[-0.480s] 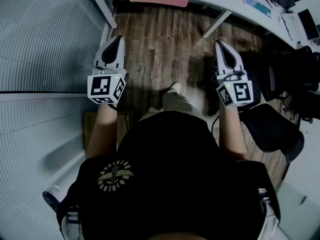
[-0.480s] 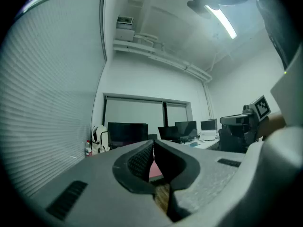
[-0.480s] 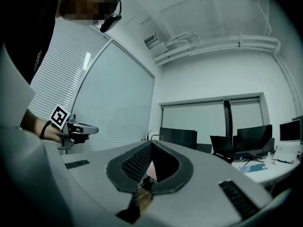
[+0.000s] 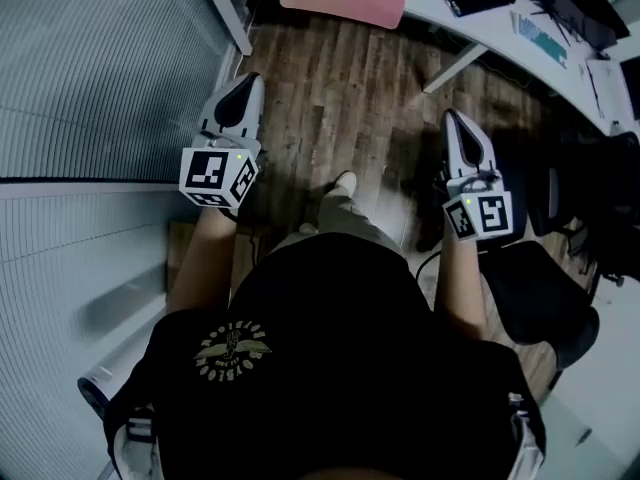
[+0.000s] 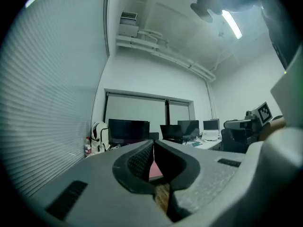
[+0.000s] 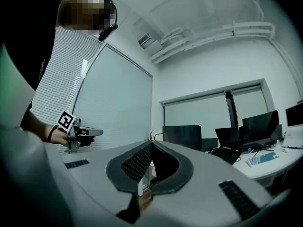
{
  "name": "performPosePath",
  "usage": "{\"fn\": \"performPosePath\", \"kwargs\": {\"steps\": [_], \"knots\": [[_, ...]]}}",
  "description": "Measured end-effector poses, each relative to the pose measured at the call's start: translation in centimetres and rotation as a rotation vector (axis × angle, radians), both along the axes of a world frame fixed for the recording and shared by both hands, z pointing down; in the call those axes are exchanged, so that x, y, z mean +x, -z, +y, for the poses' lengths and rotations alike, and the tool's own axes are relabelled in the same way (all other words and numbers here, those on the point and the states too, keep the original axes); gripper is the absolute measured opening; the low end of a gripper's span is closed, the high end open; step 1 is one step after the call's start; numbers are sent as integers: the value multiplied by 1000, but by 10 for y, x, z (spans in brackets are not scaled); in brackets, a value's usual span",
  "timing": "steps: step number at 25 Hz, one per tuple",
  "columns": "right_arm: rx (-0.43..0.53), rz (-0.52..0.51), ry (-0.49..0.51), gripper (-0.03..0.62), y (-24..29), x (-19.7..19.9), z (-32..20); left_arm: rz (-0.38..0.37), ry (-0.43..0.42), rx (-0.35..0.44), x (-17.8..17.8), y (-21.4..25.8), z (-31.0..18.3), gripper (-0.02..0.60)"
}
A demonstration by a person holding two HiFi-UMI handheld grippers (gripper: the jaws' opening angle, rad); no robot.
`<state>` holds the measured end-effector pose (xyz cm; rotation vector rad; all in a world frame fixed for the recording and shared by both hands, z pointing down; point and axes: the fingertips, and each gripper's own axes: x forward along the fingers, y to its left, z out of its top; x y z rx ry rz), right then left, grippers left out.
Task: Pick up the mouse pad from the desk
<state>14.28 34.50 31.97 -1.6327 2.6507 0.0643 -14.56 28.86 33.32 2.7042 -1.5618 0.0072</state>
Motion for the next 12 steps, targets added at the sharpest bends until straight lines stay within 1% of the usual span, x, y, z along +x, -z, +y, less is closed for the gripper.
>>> {"fn": "performPosePath", "kwargs": {"steps": [5,9,12], "knots": [[-12,23,1,-3,-14,11,-38,-45,16,-27,-1,-14,-36,12],[-32,48,-4,-3,-25,20,-71,-45,29,-51,-3,-25,-67,12],[-44,38,-1,-3,-26,24,-100,-46,35,-70,-3,-34,-95,12]]}}
